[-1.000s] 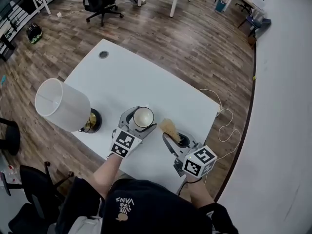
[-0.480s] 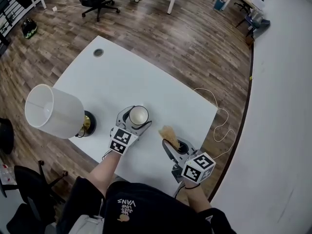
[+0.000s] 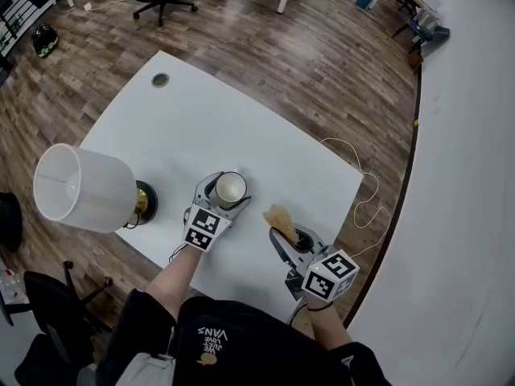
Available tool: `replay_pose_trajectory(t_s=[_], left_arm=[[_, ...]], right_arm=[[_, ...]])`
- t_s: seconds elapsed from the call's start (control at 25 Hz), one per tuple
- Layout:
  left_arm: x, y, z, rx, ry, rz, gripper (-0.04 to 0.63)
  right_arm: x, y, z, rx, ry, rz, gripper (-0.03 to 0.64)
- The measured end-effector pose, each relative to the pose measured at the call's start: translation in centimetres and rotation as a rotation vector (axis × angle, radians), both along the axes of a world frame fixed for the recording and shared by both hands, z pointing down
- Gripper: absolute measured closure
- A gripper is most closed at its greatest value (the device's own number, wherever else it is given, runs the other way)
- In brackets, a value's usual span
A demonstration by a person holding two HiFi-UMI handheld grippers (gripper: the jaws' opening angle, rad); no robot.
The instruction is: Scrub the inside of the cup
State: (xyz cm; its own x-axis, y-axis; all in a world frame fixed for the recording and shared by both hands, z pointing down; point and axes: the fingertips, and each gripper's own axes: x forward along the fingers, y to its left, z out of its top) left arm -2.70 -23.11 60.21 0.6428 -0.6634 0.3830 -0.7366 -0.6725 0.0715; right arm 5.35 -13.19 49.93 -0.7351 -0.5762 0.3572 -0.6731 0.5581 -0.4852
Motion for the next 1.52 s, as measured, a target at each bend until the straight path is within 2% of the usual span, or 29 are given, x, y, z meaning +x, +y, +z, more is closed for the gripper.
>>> replay_pose_trajectory(t_s=[0.64, 1.04, 1.16, 1.36, 1.52], left_arm=[[0.3, -0.1, 1.2, -0.004, -0.001, 0.016, 0.189], [0.0, 0.2, 0.2, 0.010, 0.001, 0.013, 0.187], [-0.4, 0.6, -1.5, 0.044, 0.020, 0.015, 0.187], [-1.3, 1.6, -6.5, 0.147, 0.051, 0.007, 0.187], [-1.6, 3.2, -10.1, 0.201, 0.044, 0.014, 0.189]], right_arm=[[-0.7, 0.1, 0.1, -0.012, -0.021, -0.020, 0.517], [-0.9, 0.2, -0.9, 0.020, -0.029, -0.020, 0.517], [-0.8, 0.2, -1.5, 0.031, -0.030, -0.019, 0.517], [-0.8, 0.2, -2.3, 0.057, -0.040, -0.021, 0.517], [-1.1, 0.3, -3.1, 0.077, -0.048, -0.030, 0.517]])
